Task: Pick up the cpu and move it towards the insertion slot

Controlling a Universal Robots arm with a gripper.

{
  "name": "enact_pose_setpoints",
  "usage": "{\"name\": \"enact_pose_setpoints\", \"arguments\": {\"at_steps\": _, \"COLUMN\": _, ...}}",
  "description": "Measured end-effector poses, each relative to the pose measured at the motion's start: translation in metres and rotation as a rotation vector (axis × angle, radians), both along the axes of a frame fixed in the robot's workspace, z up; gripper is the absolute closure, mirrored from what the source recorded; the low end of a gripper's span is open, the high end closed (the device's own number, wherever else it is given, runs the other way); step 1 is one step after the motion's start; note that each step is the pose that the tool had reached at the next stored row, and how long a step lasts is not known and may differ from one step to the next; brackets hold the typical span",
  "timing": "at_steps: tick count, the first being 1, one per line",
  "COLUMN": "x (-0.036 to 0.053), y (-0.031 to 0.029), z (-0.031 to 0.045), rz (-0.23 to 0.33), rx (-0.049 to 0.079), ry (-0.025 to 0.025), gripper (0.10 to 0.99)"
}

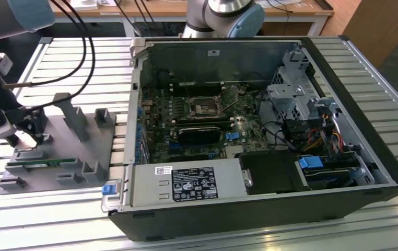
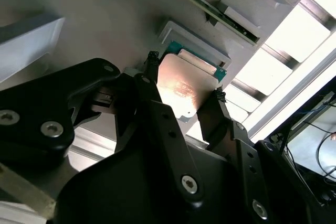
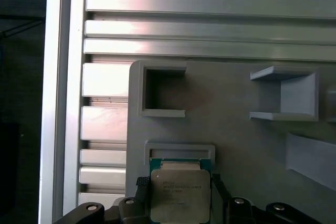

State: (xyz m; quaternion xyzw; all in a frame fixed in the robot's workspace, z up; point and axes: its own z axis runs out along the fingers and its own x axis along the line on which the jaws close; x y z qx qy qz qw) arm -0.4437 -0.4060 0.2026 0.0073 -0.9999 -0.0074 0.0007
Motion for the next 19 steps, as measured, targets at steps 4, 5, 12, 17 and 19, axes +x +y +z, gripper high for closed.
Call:
{"name": "enact_pose_setpoints", "arguments": {"at_steps": 4, "x": 0.0, "y": 0.0, "z": 0.0019, "rz": 0.0, "rx": 0.0, "ry": 0.0, "gripper": 0.541}}
{"name": "enact_pose_setpoints", "arguments": {"at_steps": 5, "x": 0.0, "y": 0.0, "z": 0.0023, "rz": 0.0, "rx": 0.0, "ry": -0.0001, "gripper": 0.541}}
{"name": "enact_pose_setpoints", "arguments": {"at_steps": 12, "x": 0.0, "y": 0.0001, "z": 0.0044, "rz": 0.0, "rx": 0.0, "ry": 0.0, "gripper": 0.541}}
{"name": "enact_pose_setpoints", "arguments": {"at_steps": 17, "x": 0.0, "y": 0.0002, "z": 0.006, "rz": 0.0, "rx": 0.0, "ry": 0.0, "gripper": 0.541}}
{"name": "enact_pose_setpoints", "arguments": {"at_steps": 19, "x": 0.0, "y": 0.0002, "z": 0.0065, "rz": 0.0, "rx": 0.0, "ry": 0.0, "gripper": 0.541}}
